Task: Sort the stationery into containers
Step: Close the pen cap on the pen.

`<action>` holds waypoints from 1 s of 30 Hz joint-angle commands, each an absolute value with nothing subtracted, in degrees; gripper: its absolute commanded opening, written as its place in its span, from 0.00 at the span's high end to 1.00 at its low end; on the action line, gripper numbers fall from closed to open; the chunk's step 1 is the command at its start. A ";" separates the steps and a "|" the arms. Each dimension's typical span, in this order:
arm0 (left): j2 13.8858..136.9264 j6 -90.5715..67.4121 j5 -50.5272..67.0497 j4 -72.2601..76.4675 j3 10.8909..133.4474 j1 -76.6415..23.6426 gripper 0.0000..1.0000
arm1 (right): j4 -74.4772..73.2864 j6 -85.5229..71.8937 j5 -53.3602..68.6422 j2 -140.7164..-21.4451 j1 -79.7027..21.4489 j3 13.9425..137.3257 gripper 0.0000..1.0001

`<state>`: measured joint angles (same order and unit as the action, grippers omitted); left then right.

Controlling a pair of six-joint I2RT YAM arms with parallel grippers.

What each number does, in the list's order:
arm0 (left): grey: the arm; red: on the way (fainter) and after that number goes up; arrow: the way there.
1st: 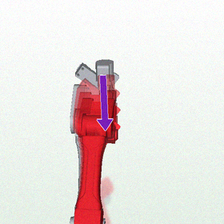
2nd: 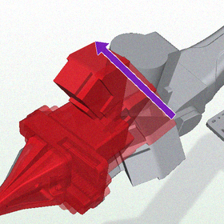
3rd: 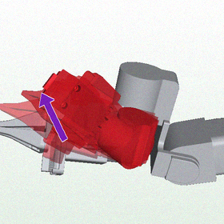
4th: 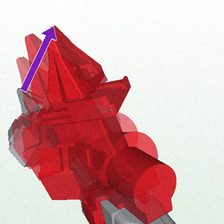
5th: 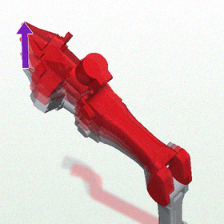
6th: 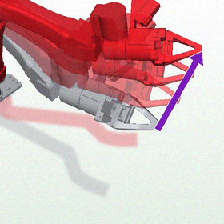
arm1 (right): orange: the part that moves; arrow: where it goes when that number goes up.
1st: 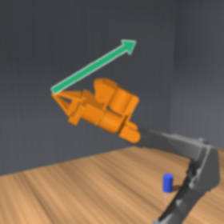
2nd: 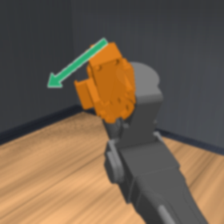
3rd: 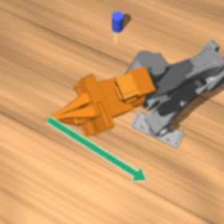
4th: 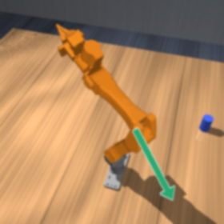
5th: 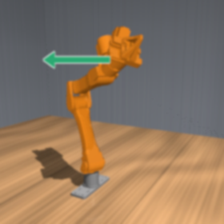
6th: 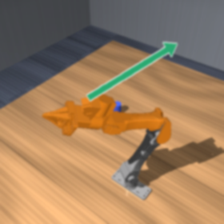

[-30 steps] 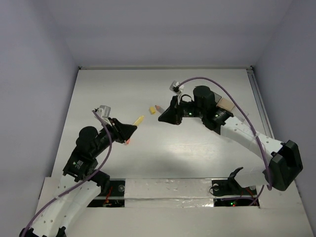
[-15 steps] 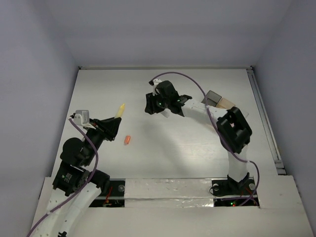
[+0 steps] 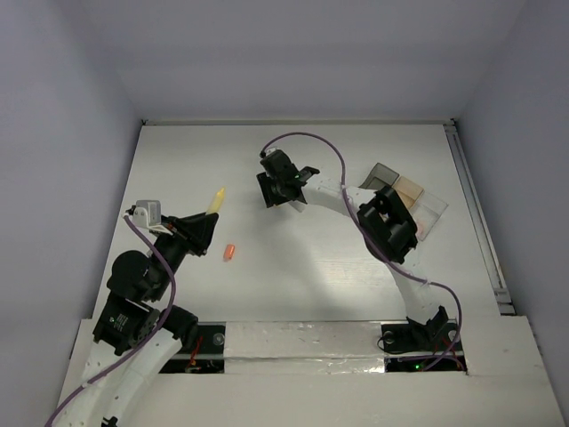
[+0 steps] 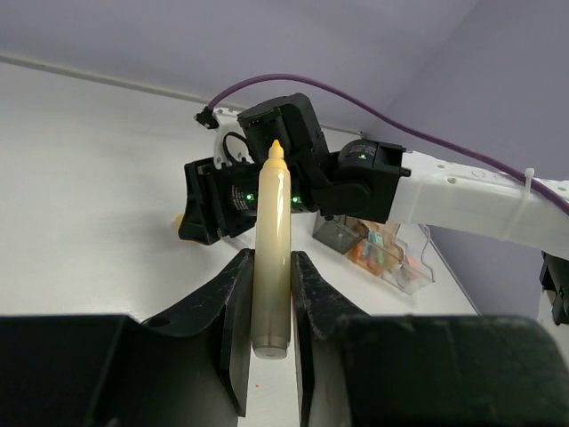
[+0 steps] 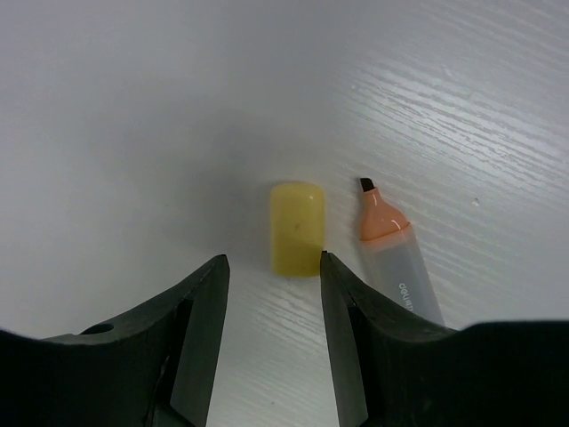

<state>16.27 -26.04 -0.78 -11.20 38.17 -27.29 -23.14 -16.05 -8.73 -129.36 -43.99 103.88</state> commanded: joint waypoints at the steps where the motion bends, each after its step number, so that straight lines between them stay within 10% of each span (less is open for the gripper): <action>1: 15.64 -25.14 -1.41 -9.76 38.76 -27.60 1.00 | -25.49 -15.29 -12.91 -130.60 -44.56 108.63 0.49; 17: 16.52 -25.22 -0.97 -9.49 38.67 -28.12 1.00 | -27.60 -14.85 -14.50 -137.28 -44.56 115.75 0.56; 22: 17.31 -25.49 -0.44 -9.23 38.32 -28.12 1.00 | -27.69 -15.73 -15.81 -137.73 -44.56 116.37 0.82; 30: 21.00 -26.28 1.49 -7.83 37.71 -28.12 1.00 | -10.94 -23.18 -13.63 -120.61 -44.56 100.40 0.95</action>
<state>19.22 -26.00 -0.14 -11.42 38.15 -27.79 -21.93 -18.72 -14.33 -131.52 -43.99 104.71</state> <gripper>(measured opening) 0.152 0.338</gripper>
